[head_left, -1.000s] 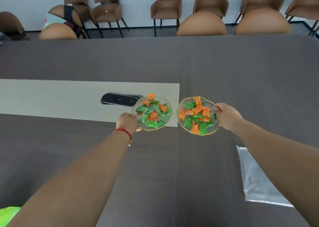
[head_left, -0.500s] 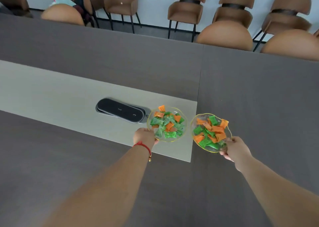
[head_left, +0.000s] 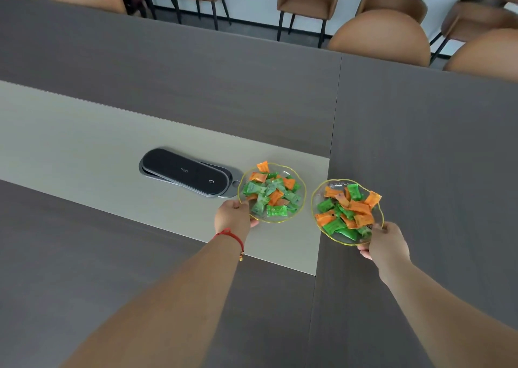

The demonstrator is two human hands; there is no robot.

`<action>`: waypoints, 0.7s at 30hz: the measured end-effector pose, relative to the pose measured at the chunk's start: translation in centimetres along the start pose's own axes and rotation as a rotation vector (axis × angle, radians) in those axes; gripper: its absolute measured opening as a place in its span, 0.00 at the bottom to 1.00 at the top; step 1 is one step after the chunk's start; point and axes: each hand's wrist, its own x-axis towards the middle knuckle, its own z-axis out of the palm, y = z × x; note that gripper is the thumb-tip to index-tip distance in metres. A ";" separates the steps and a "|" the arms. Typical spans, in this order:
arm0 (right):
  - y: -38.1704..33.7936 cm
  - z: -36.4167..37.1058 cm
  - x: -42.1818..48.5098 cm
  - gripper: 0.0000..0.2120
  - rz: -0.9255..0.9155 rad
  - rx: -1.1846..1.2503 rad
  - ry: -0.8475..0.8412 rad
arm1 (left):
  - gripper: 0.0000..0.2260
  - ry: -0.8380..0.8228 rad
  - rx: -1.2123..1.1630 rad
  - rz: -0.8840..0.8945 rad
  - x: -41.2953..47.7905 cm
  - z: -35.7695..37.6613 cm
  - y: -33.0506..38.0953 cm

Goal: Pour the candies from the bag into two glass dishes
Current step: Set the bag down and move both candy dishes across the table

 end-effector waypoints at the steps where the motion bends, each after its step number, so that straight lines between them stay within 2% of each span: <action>1: 0.1 0.1 0.1 0.09 -0.013 -0.009 0.005 | 0.05 0.008 -0.008 0.012 0.1 0.1 -0.1; 6: 0.8 0.4 0.1 0.12 -0.076 -0.111 0.053 | 0.04 0.045 -0.097 0.094 -0.3 0.4 -1.4; 10: 1.4 0.8 -0.1 0.10 -0.146 -0.178 0.107 | 0.09 0.072 -0.111 0.149 -0.4 0.6 -2.1; 19: 2.0 1.2 0.5 0.14 -0.212 -0.230 0.165 | 0.09 0.134 0.060 0.229 -0.5 1.1 -1.8; 21: 2.0 1.1 0.7 0.15 -0.219 -0.229 0.160 | 0.12 0.159 0.105 0.234 -0.5 1.2 -1.8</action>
